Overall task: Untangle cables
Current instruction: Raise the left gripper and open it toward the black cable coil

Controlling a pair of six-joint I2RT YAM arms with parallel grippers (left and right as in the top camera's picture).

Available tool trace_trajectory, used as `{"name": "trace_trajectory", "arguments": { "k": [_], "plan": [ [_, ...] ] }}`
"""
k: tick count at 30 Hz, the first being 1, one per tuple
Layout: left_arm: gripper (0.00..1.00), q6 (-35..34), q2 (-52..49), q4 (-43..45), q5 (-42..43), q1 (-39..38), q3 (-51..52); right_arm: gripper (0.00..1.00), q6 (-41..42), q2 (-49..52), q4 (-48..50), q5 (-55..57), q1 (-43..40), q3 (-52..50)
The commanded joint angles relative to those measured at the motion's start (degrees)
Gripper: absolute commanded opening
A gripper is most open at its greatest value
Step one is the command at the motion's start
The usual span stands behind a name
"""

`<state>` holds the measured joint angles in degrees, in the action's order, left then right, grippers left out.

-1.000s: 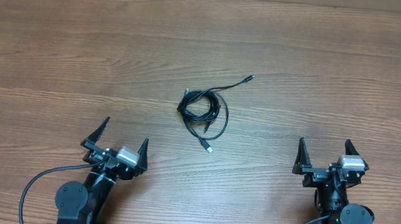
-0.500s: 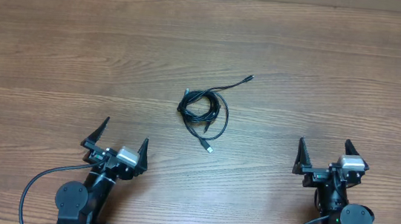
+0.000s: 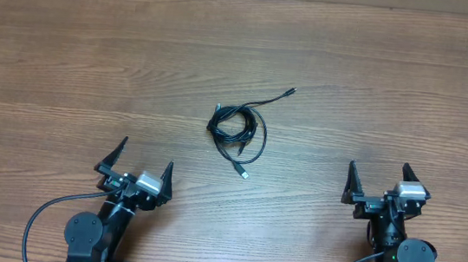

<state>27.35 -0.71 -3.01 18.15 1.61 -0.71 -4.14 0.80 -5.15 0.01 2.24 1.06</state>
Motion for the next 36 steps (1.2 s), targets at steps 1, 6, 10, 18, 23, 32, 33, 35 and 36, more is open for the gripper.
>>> {"name": "trace_trajectory", "arguments": {
  "k": [1, 6, 10, 18, 23, 32, 33, 35, 36],
  "plan": [
    [0.99, -0.4, 0.1, 0.2, -0.6, 0.2, 0.4, 1.00, -0.6, -0.6, 0.4, -0.2, -0.2, -0.6],
    [1.00, -0.4, 0.1, 0.2, -0.6, 0.2, 0.4, 1.00, -0.6, -0.6, 0.4, -0.1, -0.2, -0.6],
    [1.00, -0.4, 0.1, 0.2, -0.6, 0.2, 0.4, 1.00, -0.6, -0.6, 0.4, -0.2, -0.2, -0.6],
    [1.00, -0.4, 0.1, 0.2, -0.7, 0.2, 0.4, 1.00, -0.6, -0.6, 0.4, -0.2, -0.2, -0.6],
    [0.99, -0.4, 0.1, 0.8, 0.3, 0.2, 0.4, 1.00, -0.6, -0.6, 0.4, -0.2, -0.2, -0.6],
    [1.00, -0.8, 0.1, 13.4, 17.9, 0.2, 0.4, 1.00, -0.6, -0.6, 0.4, -0.2, -0.2, -0.6],
    [1.00, -0.8, 0.1, 15.3, 18.4, 0.2, 0.4, 1.00, -0.6, -0.6, 0.4, -0.2, -0.2, -0.6],
    [1.00, -0.9, 0.1, 19.6, 18.9, 0.2, 0.4, 1.00, -0.6, -0.6, 0.4, -0.1, -0.2, -0.6],
    [1.00, -1.2, 0.1, 21.1, 19.0, 0.2, 0.4, 1.00, -0.6, -0.6, 0.4, -0.2, -0.2, -0.6]
  ]
}}
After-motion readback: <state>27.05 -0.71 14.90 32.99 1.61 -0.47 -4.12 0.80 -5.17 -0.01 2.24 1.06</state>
